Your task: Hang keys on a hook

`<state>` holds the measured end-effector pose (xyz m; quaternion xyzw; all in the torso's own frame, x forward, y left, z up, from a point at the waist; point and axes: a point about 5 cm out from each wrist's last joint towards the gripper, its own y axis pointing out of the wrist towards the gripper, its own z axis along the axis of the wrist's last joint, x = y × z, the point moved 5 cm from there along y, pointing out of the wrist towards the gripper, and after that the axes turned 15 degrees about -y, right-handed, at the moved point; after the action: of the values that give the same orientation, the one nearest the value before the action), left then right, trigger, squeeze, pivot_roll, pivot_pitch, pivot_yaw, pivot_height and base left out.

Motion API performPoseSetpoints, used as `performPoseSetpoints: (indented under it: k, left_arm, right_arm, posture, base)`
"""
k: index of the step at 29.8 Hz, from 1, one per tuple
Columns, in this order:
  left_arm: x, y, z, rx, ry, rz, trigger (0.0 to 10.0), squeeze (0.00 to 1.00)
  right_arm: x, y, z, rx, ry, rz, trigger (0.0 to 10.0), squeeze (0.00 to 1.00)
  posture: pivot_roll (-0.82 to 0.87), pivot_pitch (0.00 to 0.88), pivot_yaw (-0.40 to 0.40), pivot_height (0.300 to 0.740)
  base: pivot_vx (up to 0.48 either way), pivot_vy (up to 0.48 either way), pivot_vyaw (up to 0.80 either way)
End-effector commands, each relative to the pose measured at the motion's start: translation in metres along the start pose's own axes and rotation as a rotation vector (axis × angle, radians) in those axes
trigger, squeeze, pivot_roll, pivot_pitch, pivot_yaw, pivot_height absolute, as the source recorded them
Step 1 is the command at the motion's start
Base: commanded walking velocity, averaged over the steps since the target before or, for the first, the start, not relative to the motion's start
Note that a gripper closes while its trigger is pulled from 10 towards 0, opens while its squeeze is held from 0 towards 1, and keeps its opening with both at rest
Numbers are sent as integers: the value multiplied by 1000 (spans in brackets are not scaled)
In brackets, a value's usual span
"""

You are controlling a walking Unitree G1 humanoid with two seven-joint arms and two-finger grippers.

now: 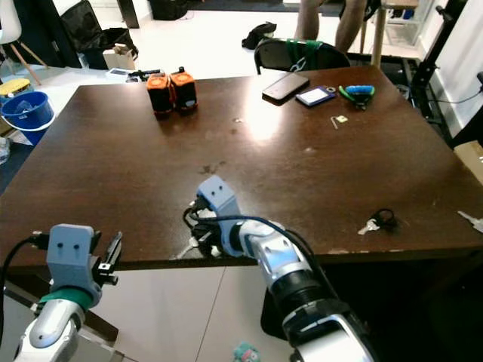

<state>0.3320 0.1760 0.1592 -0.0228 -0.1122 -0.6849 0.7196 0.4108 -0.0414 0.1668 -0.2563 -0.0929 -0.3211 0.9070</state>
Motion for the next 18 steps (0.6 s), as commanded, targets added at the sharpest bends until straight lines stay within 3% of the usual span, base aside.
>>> performPoseSetpoints:
  k: [1,10,15,18]
  left_arm:
    - [-9,-3,-9,-40,8,23,10000,0]
    - [-8,-3,-10,-41,6,22,10000,0]
    - [-9,-3,-10,-41,3,23,10000,0]
    - [-9,-3,-10,-41,2,23,10000,0]
  right_arm:
    - [-10,2,-29,-92,45,27,0,0]
    - [-6,1,-24,-63,49,-1,0,0]
    - [44,-17,28,236,143,-266,0,0]
    - [51,-22,36,286,163,-293,0,0]
  posture:
    - [-40,227,192,740]
    - [-40,227,192,740]
    - [-41,219,189,740]
    - [-41,219,189,740]
  base:
    - [0,0,0]
    - [0,0,0]
    - [0,0,0]
    - [0,0,0]
